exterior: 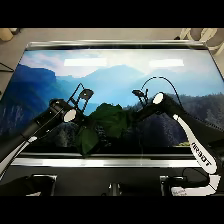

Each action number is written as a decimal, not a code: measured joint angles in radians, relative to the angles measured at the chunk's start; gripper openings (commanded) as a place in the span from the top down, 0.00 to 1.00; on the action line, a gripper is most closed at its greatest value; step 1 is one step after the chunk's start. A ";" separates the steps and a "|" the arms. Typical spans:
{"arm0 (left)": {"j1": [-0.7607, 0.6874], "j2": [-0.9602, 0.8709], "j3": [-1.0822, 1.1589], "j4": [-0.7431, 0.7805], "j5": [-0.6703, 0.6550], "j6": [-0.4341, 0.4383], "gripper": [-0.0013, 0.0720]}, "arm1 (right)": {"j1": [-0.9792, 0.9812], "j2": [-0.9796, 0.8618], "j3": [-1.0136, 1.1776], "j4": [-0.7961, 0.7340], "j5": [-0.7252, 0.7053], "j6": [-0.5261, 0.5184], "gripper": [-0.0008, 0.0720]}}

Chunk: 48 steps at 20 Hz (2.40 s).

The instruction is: Fold the shirts.

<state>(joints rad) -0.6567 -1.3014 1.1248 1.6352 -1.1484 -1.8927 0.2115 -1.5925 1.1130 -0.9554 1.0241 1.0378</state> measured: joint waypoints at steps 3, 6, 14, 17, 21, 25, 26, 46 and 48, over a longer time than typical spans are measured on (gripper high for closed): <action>0.001 0.043 0.076 0.073 -0.011 0.006 0.93 | -0.026 0.075 0.089 -0.042 0.028 -0.072 0.97; 0.011 0.129 0.241 0.168 -0.046 0.019 0.93 | -0.068 0.245 0.253 -0.148 0.057 -0.120 0.96; 0.023 0.387 0.566 0.153 -0.011 0.034 0.93 | -0.099 0.746 0.518 -0.314 0.132 -0.104 0.96; 0.024 0.411 0.578 0.125 -0.123 0.038 0.93 | -0.101 0.816 0.534 -0.344 0.224 -0.075 0.96; 0.024 0.416 0.494 0.113 -0.221 0.044 0.93 | -0.101 0.797 0.540 -0.393 0.341 -0.064 0.96; 0.025 0.365 0.241 0.085 -0.234 0.044 0.93 | -0.101 0.632 0.470 -0.449 0.461 -0.081 0.96; 0.025 0.336 0.162 0.064 -0.207 0.043 0.93 | -0.102 0.579 0.434 -0.456 0.462 -0.085 0.96; 0.420 -0.057 0.135 -0.225 -0.206 0.231 0.09 | -0.339 0.060 0.326 -0.228 0.370 -0.049 0.27; 0.459 0.030 0.005 -0.230 -0.224 0.244 0.09 | -0.402 0.061 0.275 -0.229 0.451 -0.068 0.27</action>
<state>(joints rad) -0.1974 -1.2716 1.1297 1.4052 -1.3724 -1.6485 -0.1905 -1.5314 1.3880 -1.1839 1.4750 0.9695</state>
